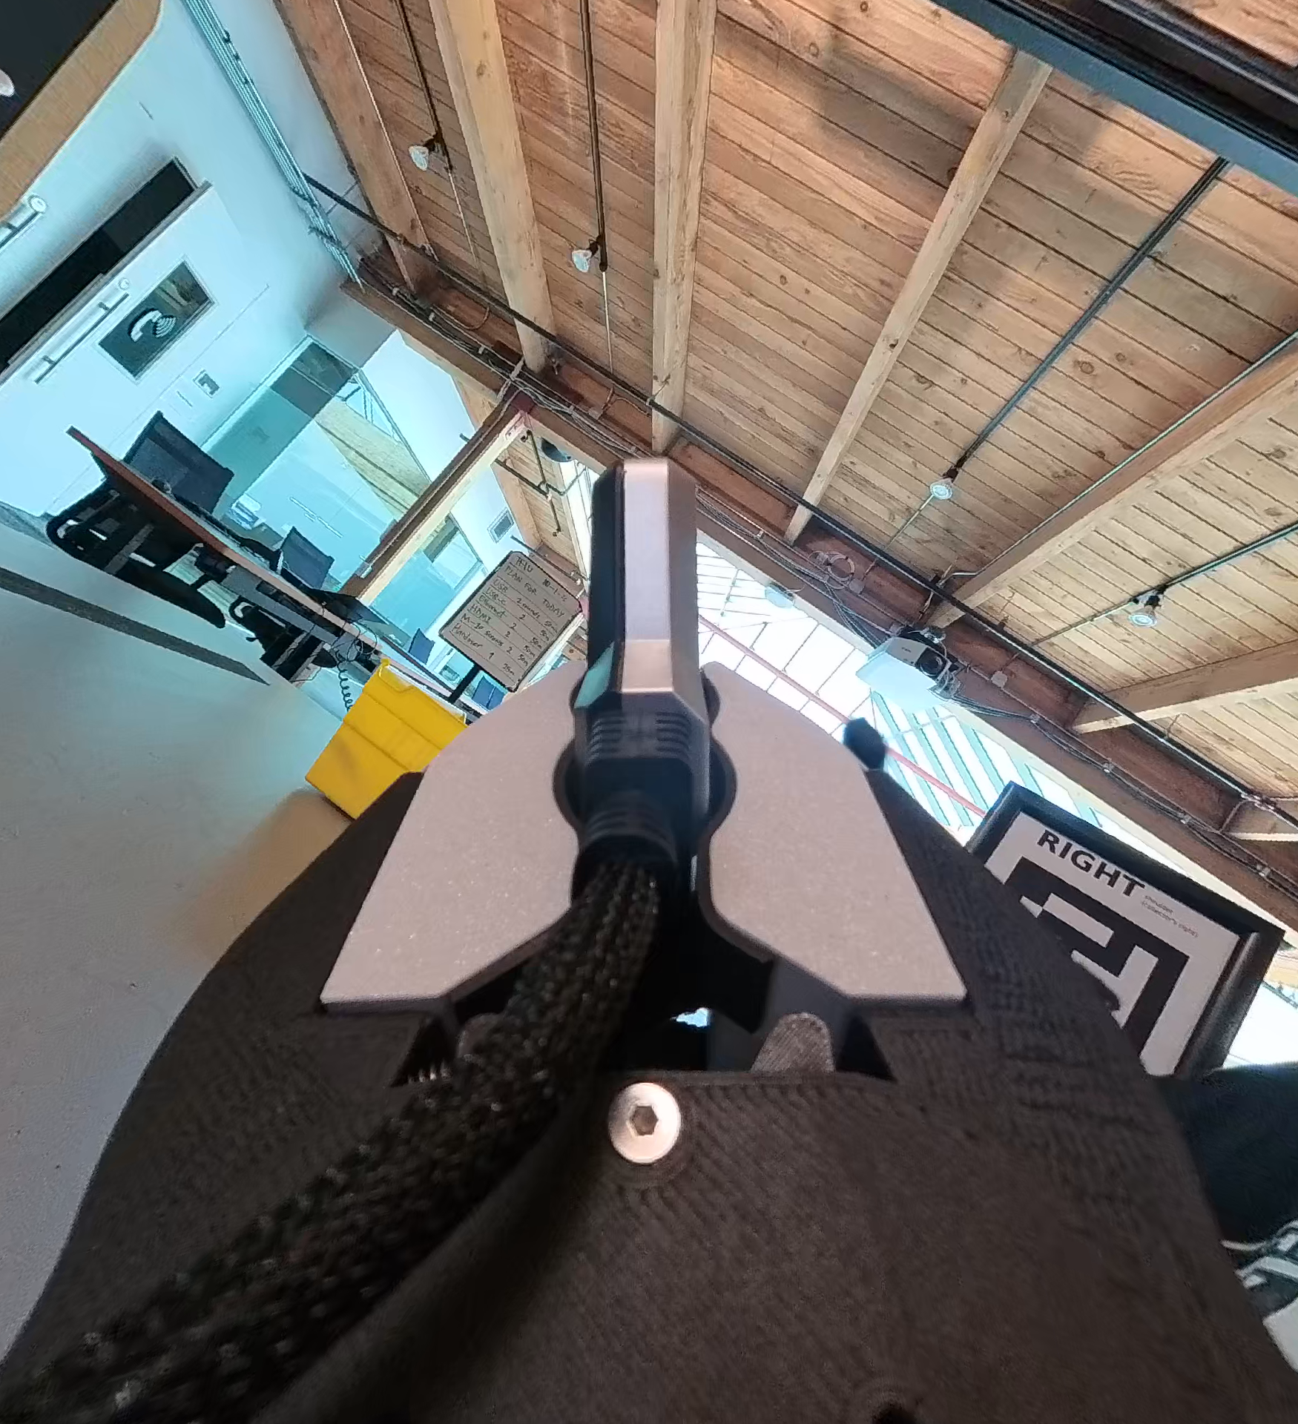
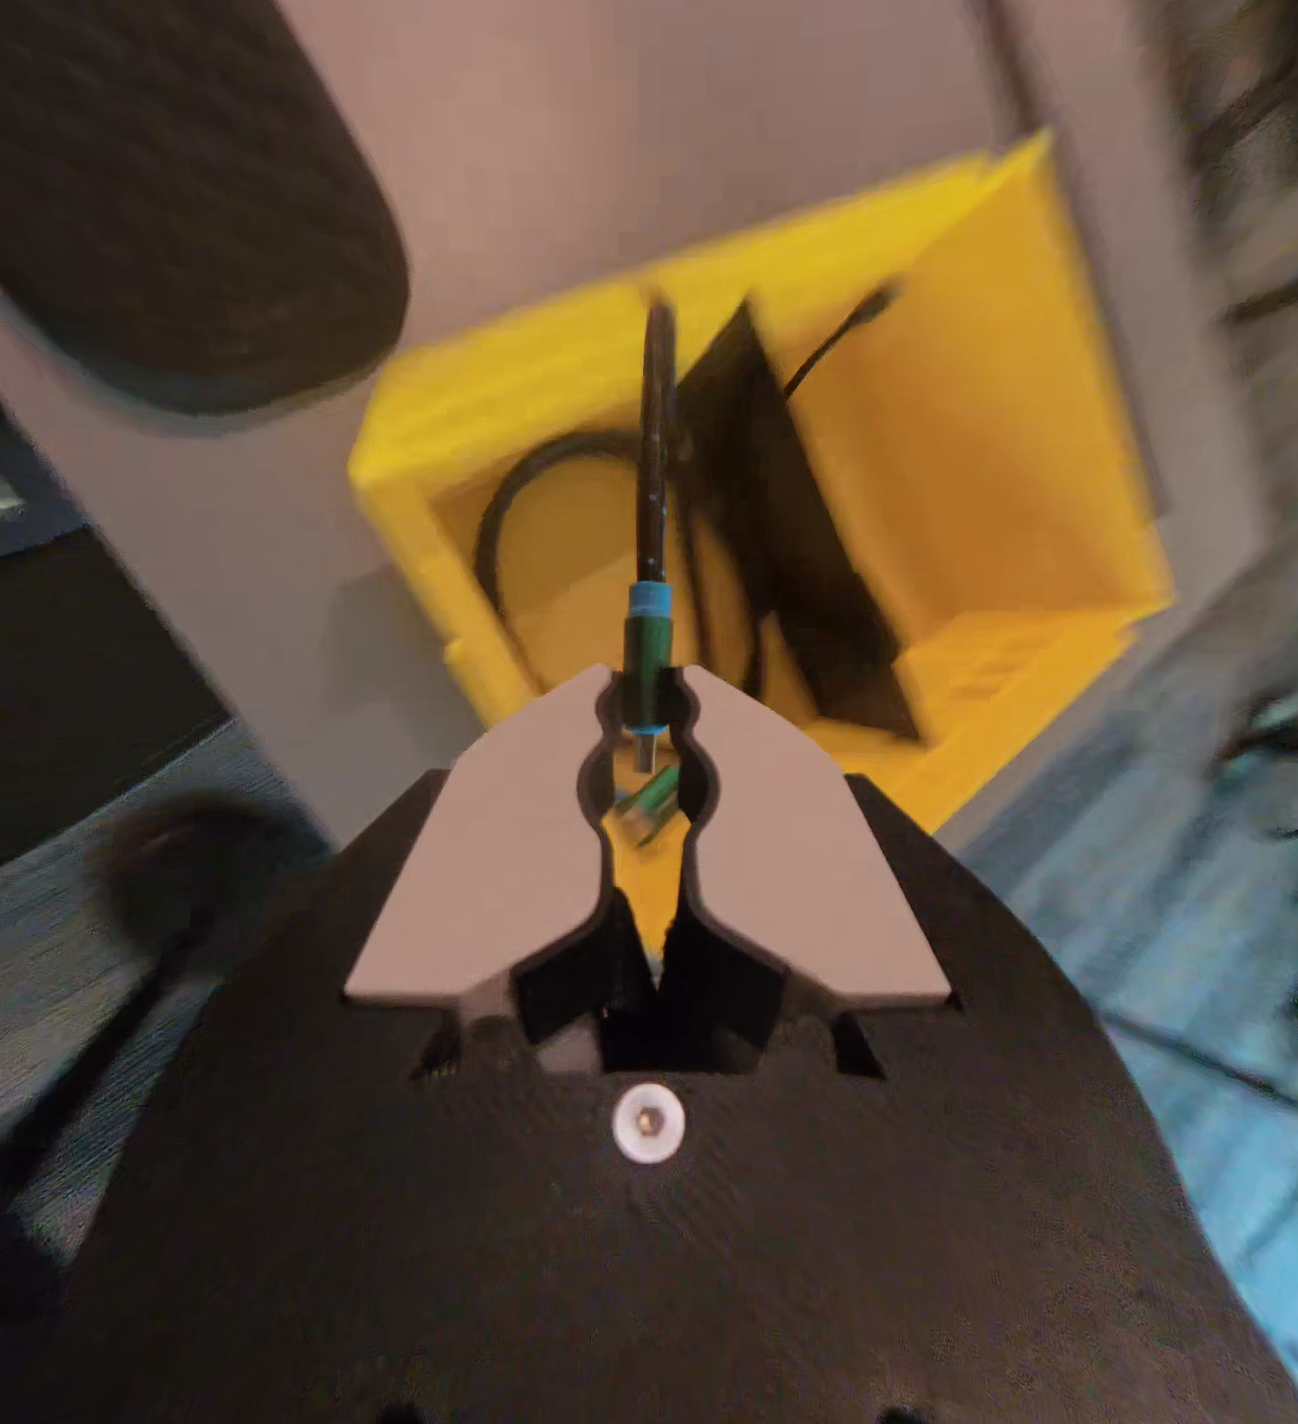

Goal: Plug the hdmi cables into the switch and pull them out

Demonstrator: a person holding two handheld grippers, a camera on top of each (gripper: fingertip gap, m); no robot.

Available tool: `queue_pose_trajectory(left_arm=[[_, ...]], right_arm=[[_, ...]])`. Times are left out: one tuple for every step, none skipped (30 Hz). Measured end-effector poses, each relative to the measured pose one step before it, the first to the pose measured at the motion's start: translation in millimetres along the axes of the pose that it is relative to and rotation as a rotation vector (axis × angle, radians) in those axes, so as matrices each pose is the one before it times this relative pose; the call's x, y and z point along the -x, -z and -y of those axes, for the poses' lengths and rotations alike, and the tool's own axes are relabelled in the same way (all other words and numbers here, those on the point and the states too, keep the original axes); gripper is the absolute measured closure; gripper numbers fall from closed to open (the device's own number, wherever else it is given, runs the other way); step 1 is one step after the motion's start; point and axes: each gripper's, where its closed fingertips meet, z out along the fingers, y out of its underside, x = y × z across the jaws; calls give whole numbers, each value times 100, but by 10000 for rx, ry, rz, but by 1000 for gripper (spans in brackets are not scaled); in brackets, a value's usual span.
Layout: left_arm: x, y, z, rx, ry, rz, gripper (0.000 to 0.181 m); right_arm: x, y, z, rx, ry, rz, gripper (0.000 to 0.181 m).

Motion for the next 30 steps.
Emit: queue_pose_trajectory(left_arm=[[-26, -6, -13, 0, 21, -16, 159], [-11, -5, -17, 6, 33, -16, 159], [-8, -10, -30, 14, 26, -10, 159], [-7, -9, -40, 19, 9, -6, 158], [-13, -14, -28, 18, -6, -4, 158], [-5, -6, -10, 6, -11, -3, 159], [1, 8, 14, -5, -6, 0, 159], [5, -13, 7, 0, 0, 3, 159], [4, 5, -10, 8, -1, 2, 159], [7, 5, -10, 8, -5, 3, 159], [6, 4, -8, 6, -6, 2, 159], [-1, -3, 1, 4, -4, 2, 159], [13, 10, 2, 0, 0, 3, 158], [5, -4, 11, -2, 8, 0, 158], [-10, -6, -13, 0, 16, -6, 158], [-3, -6, -8, 3, 19, -8, 158], [-7, -5, -3, 3, 11, -5, 159], [-1, -10, -11, 3, 3, -2, 158], [-5, 8, -3, 1, -1, 1, 158], [6, -5, -8, 0, -6, 4, 158], [-2, 1, 5, 0, -8, 4, 158], [-4, 2, 4, 1, -7, 3, 158], [-13, 4, -5, 1, -11, 2, 158], [-7, 9, 3, 1, -16, 1, 158], [-1, 10, 1, 2, -17, 6, 158], [3, 3, 3, 2, -11, 6, 158], [-7, 7, -1, 0, -4, -2, 158], [2, 5, 7, 1, 0, -2, 159], [-13, 5, -13, 4, 0, -1, 158], [-9, 1, -2, 2, 3, -5, 158]], right_arm=[[504, -479, -1419, 824, -733, 670, 169], [107, -611, -1457, 811, -537, 410, 169], [30, -705, -1287, 720, -387, 329, 169], [-27, -712, -963, 585, -298, 277, 169], [-226, -648, -598, 420, -139, 101, 169], [-215, -581, -292, 259, -38, 80, 169], [-122, -554, -98, 162, -27, 164, 169], [-262, -527, -50, 143, -40, 76, 169], [-382, -483, -28, 157, -26, -30, 169], [-214, -434, -56, 182, -87, 29, 168], [-128, -308, -98, 208, -217, 38, 163], [82, -123, 33, 85, -269, 132, 159], [262, 117, 194, -110, -196, 211, 154], [454, 244, 157, -173, -49, 274, 149], [178, 337, 217, -254, 6, 28, 148], [168, 384, 233, -294, 18, 2, 146], [310, 394, 218, -300, -11, 95, 145], [418, 402, 195, -284, -63, 181, 142], [484, 359, 91, -206, -114, 248, 139], [300, 320, 29, -123, -130, 149, 136], [56, 249, 68, -115, -89, 22, 132], [-26, 87, 64, -65, -35, -11, 126], [-339, -147, 14, 41, -64, -225, 106], [-338, -297, -408, 388, -28, -238, 95], [-214, -376, -721, 637, -35, -185, 88], [-37, -436, -626, 601, -76, -126, 81], [332, -397, -270, 333, -20, 82, 74], [427, -326, 146, 24, -33, 145, 67], [425, -248, 398, -160, -48, 114, 59], [316, -220, 398, -231, -22, -9, 47]])
